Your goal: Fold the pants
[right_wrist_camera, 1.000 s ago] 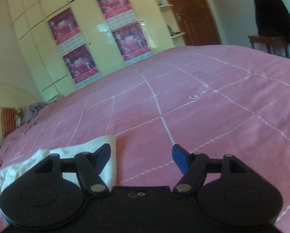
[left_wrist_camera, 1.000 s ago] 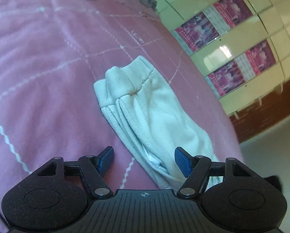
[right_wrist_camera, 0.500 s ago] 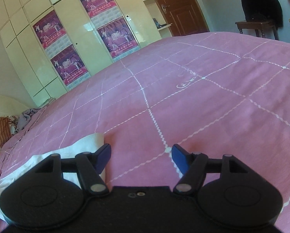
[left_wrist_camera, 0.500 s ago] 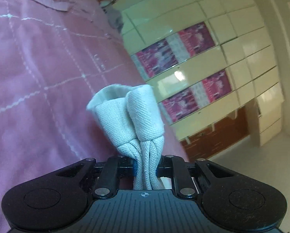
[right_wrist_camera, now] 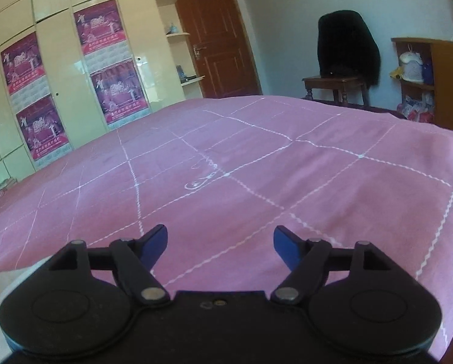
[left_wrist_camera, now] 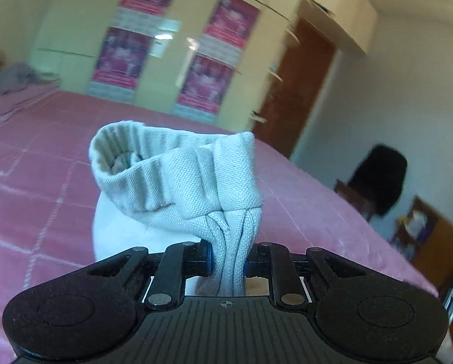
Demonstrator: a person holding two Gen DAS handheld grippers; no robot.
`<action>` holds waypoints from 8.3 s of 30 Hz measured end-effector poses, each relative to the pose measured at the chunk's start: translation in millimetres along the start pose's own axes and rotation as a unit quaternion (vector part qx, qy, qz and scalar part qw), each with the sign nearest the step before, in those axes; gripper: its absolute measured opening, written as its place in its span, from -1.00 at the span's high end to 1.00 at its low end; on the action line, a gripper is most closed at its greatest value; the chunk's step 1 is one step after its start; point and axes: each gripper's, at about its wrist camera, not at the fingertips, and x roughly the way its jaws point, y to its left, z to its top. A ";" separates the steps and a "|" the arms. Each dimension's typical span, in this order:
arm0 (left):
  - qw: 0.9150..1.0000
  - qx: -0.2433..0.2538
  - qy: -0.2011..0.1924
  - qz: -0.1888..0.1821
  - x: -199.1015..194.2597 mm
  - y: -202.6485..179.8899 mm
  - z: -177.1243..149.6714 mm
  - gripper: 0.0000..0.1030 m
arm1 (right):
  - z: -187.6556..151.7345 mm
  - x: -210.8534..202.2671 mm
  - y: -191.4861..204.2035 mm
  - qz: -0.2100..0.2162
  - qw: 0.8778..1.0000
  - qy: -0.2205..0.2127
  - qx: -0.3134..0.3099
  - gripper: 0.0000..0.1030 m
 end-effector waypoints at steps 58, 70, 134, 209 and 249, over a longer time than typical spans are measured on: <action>0.980 0.106 0.090 0.145 -57.3 -50.8 -127.3 -0.66 | -4.8 -14.2 -8.7 0.031 0.999 0.009 0.028 -0.61; 0.985 0.052 0.087 0.141 -29.3 -2.5 -147.2 -0.66 | -40.2 -31.3 87.8 0.267 0.941 0.190 0.090 -0.63; 0.985 0.034 0.060 0.155 -13.5 8.5 -172.2 -0.63 | -42.3 -54.9 108.9 0.290 0.948 0.121 0.040 0.73; 0.985 0.067 0.049 0.151 -144.4 -73.7 -86.0 -1.00 | 14.0 -99.9 155.8 0.183 0.946 0.109 -0.243 -1.00; 0.989 0.061 0.004 0.135 -179.5 -86.5 -85.1 -1.00 | -7.5 -201.8 177.0 0.197 0.947 0.051 -0.247 -1.00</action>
